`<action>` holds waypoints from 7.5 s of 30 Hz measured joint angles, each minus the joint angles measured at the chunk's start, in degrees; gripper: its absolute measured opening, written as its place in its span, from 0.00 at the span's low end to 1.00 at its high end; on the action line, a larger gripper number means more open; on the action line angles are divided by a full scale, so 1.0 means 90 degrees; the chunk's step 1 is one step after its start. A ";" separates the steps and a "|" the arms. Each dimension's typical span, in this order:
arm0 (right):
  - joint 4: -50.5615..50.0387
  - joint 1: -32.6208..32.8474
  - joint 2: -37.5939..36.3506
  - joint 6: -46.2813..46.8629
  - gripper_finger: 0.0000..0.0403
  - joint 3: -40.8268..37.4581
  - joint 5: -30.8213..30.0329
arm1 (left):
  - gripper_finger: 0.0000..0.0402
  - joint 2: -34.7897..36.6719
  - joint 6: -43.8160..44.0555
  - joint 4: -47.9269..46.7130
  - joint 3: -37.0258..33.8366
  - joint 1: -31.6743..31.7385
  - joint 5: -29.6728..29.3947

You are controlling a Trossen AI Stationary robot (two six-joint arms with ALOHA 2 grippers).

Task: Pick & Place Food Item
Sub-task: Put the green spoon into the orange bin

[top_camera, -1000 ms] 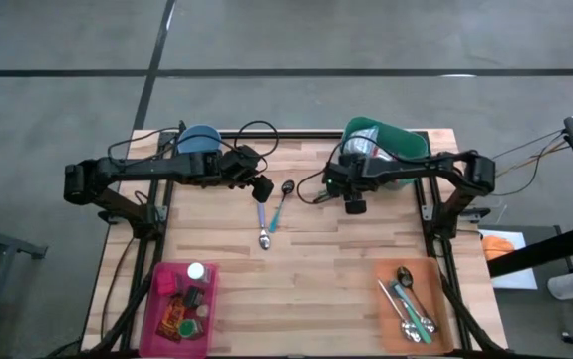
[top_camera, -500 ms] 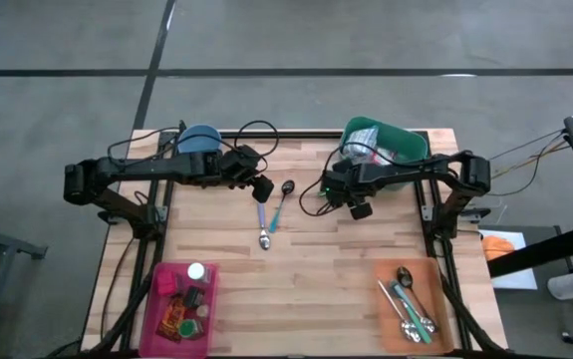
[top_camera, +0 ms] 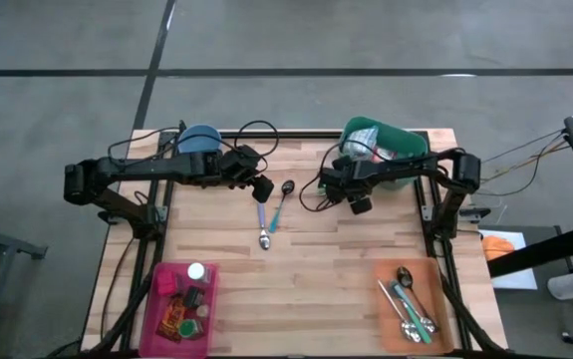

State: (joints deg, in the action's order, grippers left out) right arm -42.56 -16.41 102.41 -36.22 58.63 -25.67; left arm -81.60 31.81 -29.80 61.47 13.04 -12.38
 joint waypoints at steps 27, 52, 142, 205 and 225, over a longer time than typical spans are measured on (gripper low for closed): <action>0.0086 0.0029 0.0012 -0.1078 0.45 0.0250 0.0096 | 0.70 0.0000 0.0001 0.0000 0.0000 0.0000 0.0000; -0.0073 -0.0292 0.0510 -0.0973 0.45 0.0450 0.0441 | 0.70 0.0000 0.0000 0.0000 0.0000 -0.0001 0.0000; -0.2867 0.1773 -0.0124 0.4488 0.04 0.2873 0.1574 | 0.70 0.0000 0.0001 0.0000 0.0000 -0.0001 0.0000; -0.3614 0.8506 0.0595 1.8315 0.04 0.2611 0.2854 | 0.70 0.0000 0.0002 0.0000 0.0002 -0.0002 0.0000; -0.2007 0.8557 0.0449 1.8347 0.04 0.1124 0.3099 | 0.70 0.0000 0.0000 0.0000 0.0000 -0.0002 0.0000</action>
State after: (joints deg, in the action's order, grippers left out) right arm -60.62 60.60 106.45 128.90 68.75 2.22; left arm -81.60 31.81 -29.80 61.47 13.02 -12.38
